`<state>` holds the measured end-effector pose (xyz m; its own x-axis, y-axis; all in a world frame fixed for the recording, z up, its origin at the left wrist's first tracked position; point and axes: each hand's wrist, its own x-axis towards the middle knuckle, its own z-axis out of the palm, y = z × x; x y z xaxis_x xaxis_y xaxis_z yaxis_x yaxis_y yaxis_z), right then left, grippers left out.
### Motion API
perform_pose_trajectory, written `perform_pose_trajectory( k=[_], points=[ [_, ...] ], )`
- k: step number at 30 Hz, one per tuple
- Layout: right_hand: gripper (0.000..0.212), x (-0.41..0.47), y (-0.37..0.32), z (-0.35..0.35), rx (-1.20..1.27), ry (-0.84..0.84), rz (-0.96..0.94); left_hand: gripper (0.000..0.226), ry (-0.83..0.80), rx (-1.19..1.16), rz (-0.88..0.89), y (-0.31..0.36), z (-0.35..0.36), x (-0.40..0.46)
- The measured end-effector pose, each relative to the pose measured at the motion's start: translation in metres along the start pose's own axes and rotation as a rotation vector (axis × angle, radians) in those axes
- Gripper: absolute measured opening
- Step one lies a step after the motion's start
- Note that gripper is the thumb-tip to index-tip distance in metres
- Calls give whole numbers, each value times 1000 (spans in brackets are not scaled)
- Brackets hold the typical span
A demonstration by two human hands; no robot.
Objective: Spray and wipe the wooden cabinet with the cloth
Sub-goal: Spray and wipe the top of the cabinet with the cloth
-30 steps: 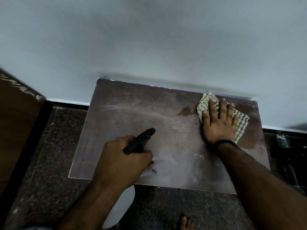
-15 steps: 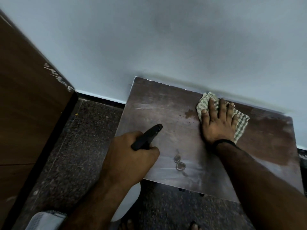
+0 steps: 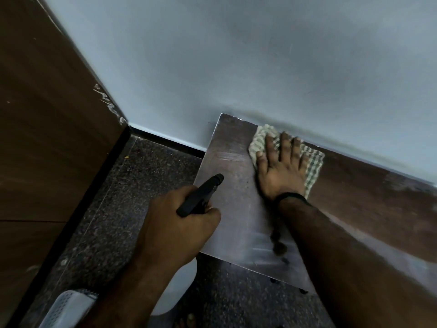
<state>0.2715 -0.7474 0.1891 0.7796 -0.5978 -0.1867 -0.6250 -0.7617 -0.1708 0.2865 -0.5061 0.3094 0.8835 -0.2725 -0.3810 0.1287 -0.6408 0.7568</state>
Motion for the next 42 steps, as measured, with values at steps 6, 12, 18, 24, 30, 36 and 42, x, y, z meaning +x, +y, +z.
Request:
perform_pose_trajectory(
  k=[6, 12, 18, 24, 30, 36, 42],
  points=[
    [59, 0, -68, 11, -8, -30, -303, 19, 30, 35, -34, 5, -10, 1],
    [59, 4, -62, 12, -33, -36, -510, 18, 38, 24, -35, 14, 4, -5],
    [58, 12, -2, -3, -2, -65, -325, 16, 27, 6, 34, 31, 34, -18],
    [58, 0, 113, -23, 5, -67, -114, 12, -39, 7, 86, 58, 80, -36],
    [58, -23, 225, -42, 17, -37, 82, 9, -161, -6, 127, 99, 142, -59],
    [58, -39, 303, -50, 31, -4, 209, 7, -220, 19, 157, 129, 195, -78],
    [59, -48, 352, -54, 77, 25, 299, 9, -286, 14, 187, 150, 236, -89]
  ],
)
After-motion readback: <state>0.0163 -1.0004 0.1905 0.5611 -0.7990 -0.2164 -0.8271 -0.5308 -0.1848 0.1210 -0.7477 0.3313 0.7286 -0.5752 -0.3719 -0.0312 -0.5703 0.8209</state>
